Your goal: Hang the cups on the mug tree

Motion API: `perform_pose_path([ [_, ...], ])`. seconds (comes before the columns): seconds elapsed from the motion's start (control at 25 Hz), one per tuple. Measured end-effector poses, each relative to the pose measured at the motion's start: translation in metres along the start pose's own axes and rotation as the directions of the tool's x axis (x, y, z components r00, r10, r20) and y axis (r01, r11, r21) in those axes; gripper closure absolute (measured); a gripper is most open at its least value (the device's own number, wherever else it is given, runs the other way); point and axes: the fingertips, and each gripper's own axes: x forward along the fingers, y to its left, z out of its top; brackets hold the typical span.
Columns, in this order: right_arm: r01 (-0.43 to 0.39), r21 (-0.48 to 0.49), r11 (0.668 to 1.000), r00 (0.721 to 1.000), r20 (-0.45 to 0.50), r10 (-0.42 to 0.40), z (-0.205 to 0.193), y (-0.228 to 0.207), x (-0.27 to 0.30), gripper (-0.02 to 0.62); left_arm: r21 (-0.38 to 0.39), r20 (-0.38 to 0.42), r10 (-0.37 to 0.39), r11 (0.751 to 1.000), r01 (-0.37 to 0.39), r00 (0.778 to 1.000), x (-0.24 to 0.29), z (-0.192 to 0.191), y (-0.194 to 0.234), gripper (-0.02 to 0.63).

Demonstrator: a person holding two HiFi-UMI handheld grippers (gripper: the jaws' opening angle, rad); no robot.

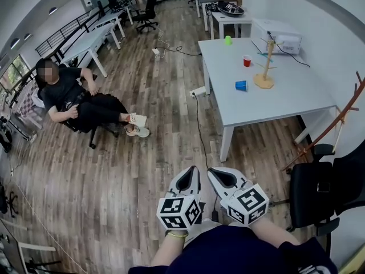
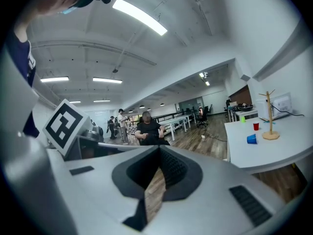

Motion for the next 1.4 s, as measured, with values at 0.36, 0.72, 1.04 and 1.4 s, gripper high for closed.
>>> perform_pose_path([
  [0.36,0.022,0.012,1.000,1.000,0.007,-0.022,0.002,0.008,0.026,0.566,-0.001,-0.004,-0.003,1.000,0.003,1.000,-0.007,0.006,0.028,0.586],
  [0.72,-0.012,-0.004,1.000,1.000,-0.013,0.012,0.001,0.017,0.046,0.566,-0.037,0.018,0.042,0.998,-0.041,0.999,-0.015,0.008,0.051,0.586],
  [1.04,-0.047,-0.006,0.999,0.999,-0.011,0.047,0.005,0.014,0.064,0.566,-0.041,0.025,0.067,0.997,-0.066,0.997,-0.005,0.012,0.062,0.586],
  [1.4,-0.030,-0.002,1.000,0.999,0.010,0.030,0.016,-0.015,0.093,0.566,-0.031,0.024,0.064,0.998,-0.063,0.998,0.031,0.029,0.082,0.586],
])
